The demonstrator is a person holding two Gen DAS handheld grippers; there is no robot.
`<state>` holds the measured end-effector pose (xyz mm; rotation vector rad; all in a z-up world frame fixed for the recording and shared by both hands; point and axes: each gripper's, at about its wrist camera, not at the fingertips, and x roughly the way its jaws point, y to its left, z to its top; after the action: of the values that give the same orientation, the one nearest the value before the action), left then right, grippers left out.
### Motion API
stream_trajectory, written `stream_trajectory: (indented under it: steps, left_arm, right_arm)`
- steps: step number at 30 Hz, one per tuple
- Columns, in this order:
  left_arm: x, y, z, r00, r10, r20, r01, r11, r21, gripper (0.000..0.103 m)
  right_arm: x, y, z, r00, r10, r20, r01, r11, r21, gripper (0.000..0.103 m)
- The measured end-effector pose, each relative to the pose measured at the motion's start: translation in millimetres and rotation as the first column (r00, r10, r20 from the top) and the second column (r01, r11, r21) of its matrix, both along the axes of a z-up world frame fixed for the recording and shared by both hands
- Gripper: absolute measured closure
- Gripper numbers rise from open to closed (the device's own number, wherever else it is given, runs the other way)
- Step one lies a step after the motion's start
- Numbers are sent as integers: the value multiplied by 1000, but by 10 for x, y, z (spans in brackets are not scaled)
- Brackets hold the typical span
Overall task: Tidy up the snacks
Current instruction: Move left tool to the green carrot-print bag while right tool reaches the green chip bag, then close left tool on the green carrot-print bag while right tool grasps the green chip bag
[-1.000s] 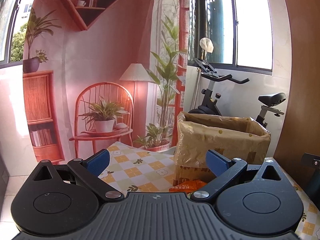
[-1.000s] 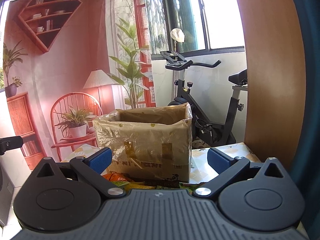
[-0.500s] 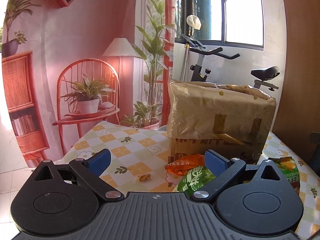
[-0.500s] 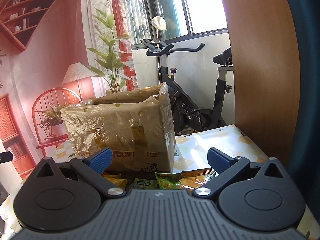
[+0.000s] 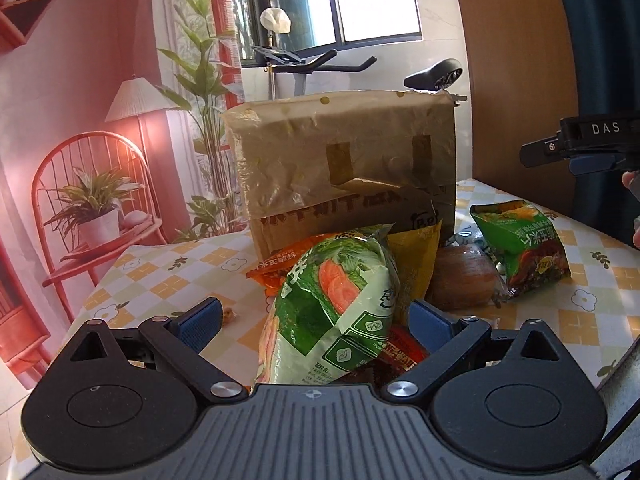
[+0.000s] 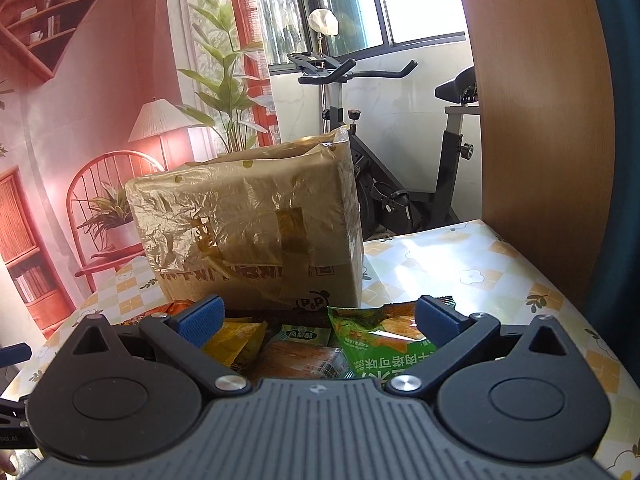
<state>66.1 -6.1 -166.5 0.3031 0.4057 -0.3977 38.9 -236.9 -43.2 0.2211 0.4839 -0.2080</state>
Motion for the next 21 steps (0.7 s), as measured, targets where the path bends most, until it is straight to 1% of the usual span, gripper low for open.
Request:
stream_trajectory:
  steps: [1, 3, 4, 6, 8, 11, 13, 16, 17, 20, 21]
  left_arm:
    - [7, -57, -39, 1000, -31, -4, 31, 999, 24, 2]
    - [67, -147, -99, 999, -48, -11, 49, 997, 64, 2]
    - [106, -176, -121, 999, -44, -12, 45, 996, 71, 2]
    - [218, -233, -168, 999, -31, -16, 32, 998, 61, 2]
    - [336, -269, -220, 1000, -14, -20, 15, 998, 56, 2]
    - [461, -331, -316, 1000, 4, -12, -3, 996, 89, 2]
    - [525, -338, -367, 1000, 9, -22, -7, 994, 113, 3]
    - [637, -339, -430, 998, 32, -49, -26, 991, 132, 3]
    - [667, -335, -449, 998, 36, -60, -27, 990, 137, 5]
    - [701, -329, -463, 997, 47, -62, -36, 986, 163, 21]
    - [705, -318, -455, 996, 61, -63, -51, 986, 157, 29]
  right_arm:
    - [2, -31, -21, 1000, -1, -1, 1, 1000, 12, 0]
    - [18, -106, -79, 1000, -6, -9, 6, 999, 40, 0]
    - [30, -134, -108, 1000, -7, -22, 8, 999, 45, 0]
    - [44, -166, -131, 999, -5, -40, 6, 999, 39, 0]
    - [27, -177, -113, 999, -2, -41, 3, 1000, 24, 0]
    - [11, -186, -97, 1000, 9, -28, -9, 1000, -8, 0]
    - [39, -198, -138, 999, 16, -33, -17, 1000, -17, 0]
    - [120, -268, -234, 999, 7, -48, -7, 1000, 5, 0]
    - [141, -296, -263, 999, 5, -52, -4, 1000, 15, 0]
    - [224, -372, -382, 996, 12, -93, -11, 1000, 13, 0]
    - [264, -396, -437, 992, 18, -122, -18, 1000, 4, 0]
